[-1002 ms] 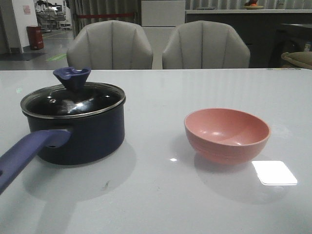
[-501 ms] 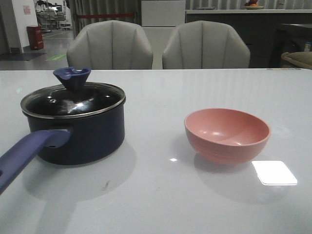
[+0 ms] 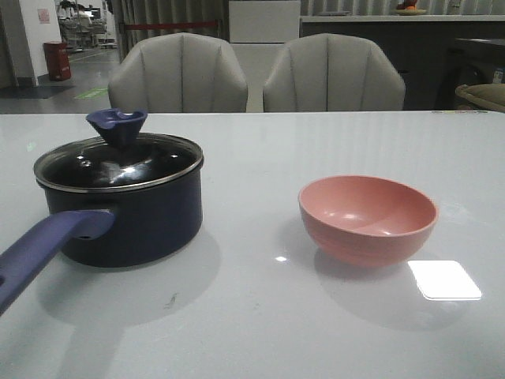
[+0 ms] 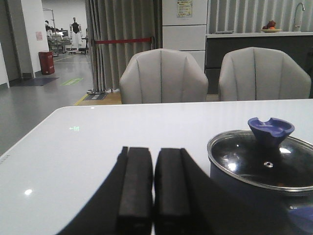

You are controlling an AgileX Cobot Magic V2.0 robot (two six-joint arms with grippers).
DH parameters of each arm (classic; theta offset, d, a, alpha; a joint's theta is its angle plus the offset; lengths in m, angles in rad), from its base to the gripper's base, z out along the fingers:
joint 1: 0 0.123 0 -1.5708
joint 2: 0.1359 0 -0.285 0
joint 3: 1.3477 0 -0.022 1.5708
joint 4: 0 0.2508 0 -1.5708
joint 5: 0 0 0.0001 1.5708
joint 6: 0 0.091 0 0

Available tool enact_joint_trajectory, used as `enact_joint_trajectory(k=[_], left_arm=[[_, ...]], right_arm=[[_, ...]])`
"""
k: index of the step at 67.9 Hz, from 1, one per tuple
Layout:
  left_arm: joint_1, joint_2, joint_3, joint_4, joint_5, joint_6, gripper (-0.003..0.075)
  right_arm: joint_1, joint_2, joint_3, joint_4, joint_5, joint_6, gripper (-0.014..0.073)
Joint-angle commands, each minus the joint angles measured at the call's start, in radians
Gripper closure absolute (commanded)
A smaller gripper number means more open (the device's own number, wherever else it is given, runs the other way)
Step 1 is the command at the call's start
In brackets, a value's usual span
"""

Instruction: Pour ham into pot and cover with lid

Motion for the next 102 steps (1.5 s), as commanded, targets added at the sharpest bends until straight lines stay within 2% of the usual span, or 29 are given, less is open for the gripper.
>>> enact_joint_trajectory(k=[1, 51, 57, 63, 72, 82, 91, 102], left_arm=[[0.001, -0.018, 0.019, 0.0, -0.084, -0.012, 0.06], [0.001, -0.018, 0.019, 0.0, -0.084, -0.012, 0.06], [0.001, -0.018, 0.019, 0.0, -0.084, -0.012, 0.06], [0.001, -0.018, 0.019, 0.0, -0.084, -0.012, 0.06], [0.001, -0.018, 0.019, 0.0, -0.084, -0.012, 0.06], [0.001, -0.018, 0.019, 0.0, -0.084, -0.012, 0.06], [0.001, -0.018, 0.019, 0.0, -0.084, -0.012, 0.06], [0.001, -0.018, 0.019, 0.0, -0.084, -0.012, 0.06]], right_arm=[[0.002, 0.007, -0.029, 0.01, -0.071, -0.008, 0.0432], [0.002, 0.007, -0.026, 0.009, -0.071, -0.008, 0.0432], [-0.011, 0.007, -0.011, -0.051, -0.105, -0.003, 0.0432], [-0.058, -0.005, 0.008, -0.137, -0.141, 0.078, 0.0432], [-0.144, -0.065, 0.056, -0.324, -0.167, 0.278, 0.0432], [-0.166, -0.131, 0.109, -0.521, -0.182, 0.479, 0.0432], [-0.166, -0.169, 0.163, -0.557, -0.217, 0.563, 0.0432], [-0.166, -0.232, 0.212, -0.557, -0.225, 0.563, 0.0432]])
